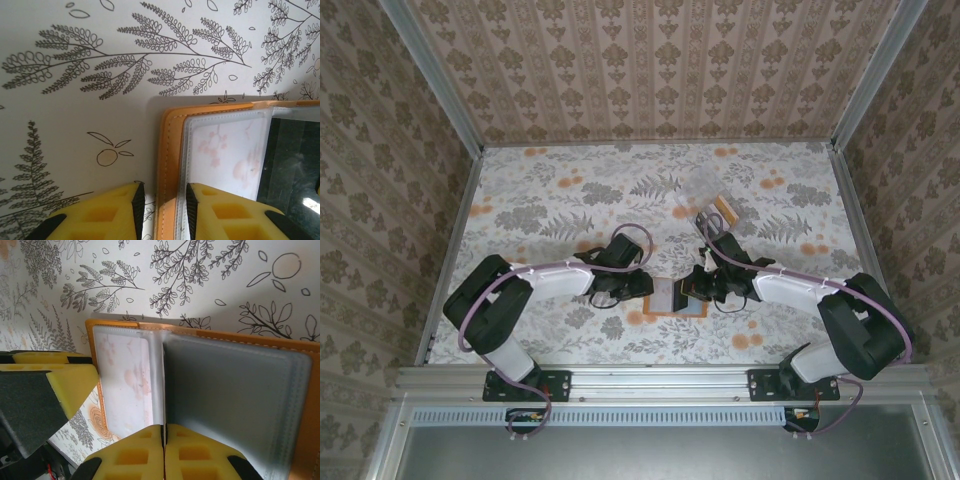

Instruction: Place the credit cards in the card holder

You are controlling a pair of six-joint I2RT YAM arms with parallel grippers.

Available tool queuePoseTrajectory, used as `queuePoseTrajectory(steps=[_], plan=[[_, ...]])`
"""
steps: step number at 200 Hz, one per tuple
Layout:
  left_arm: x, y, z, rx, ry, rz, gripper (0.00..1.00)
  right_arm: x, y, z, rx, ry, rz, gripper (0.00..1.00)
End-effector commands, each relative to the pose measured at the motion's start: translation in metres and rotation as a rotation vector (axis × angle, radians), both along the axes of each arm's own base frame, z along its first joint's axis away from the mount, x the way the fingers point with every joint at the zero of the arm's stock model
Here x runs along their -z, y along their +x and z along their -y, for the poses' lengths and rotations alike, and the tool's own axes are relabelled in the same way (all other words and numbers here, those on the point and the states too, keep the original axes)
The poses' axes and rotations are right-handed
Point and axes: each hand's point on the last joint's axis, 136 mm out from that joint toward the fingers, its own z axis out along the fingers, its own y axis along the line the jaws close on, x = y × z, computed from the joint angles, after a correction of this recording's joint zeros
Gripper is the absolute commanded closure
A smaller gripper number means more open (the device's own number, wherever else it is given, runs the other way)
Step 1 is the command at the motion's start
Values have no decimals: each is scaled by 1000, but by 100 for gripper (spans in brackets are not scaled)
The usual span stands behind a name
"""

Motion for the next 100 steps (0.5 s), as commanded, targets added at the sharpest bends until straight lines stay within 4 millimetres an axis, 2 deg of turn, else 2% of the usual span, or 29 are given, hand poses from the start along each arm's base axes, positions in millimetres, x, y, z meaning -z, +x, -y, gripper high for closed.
queuePoseTrajectory(steps=[1, 45, 100], plan=[[4, -2, 2, 14, 15, -17, 70, -10, 2, 0, 5, 20, 22, 92], [4, -2, 1, 13, 21, -18, 71, -14, 4, -4, -2, 42, 30, 92], [6, -3, 3, 18, 22, -23, 72, 4, 3, -8, 15, 57, -14, 92]])
